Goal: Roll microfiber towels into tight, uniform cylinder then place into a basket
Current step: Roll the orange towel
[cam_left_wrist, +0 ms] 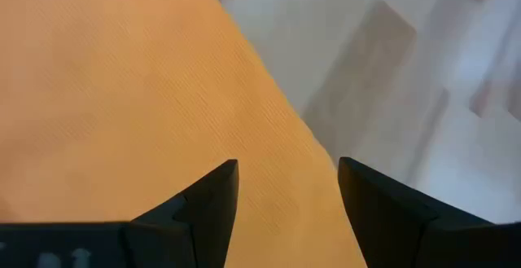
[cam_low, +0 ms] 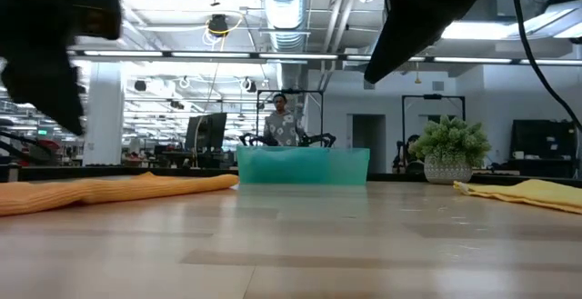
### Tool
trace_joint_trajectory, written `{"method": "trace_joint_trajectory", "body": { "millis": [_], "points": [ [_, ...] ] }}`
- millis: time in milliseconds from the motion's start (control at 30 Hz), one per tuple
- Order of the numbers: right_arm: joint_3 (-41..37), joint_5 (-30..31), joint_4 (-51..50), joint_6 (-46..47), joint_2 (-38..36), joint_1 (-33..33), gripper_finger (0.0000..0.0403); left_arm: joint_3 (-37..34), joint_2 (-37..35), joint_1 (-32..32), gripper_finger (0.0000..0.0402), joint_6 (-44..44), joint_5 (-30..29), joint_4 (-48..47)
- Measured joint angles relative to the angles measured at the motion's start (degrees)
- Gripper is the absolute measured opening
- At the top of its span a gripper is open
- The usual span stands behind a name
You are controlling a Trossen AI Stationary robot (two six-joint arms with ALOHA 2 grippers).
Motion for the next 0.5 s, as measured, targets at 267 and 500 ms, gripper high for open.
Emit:
{"method": "trace_joint_trajectory", "body": {
  "millis": [267,500],
  "points": [
    [0.0,0.2,0.4,-0.1,0.0,0.0,0.0028,-0.3,9.6,-7.7,0.0204,-20.6,2.9,-0.6],
    [0.0,0.4,0.8,-0.2,0.0,0.0,0.0027,1.6,15.8,-7.3,0.0204,-23.2,1.0,1.0]
  ]
}}
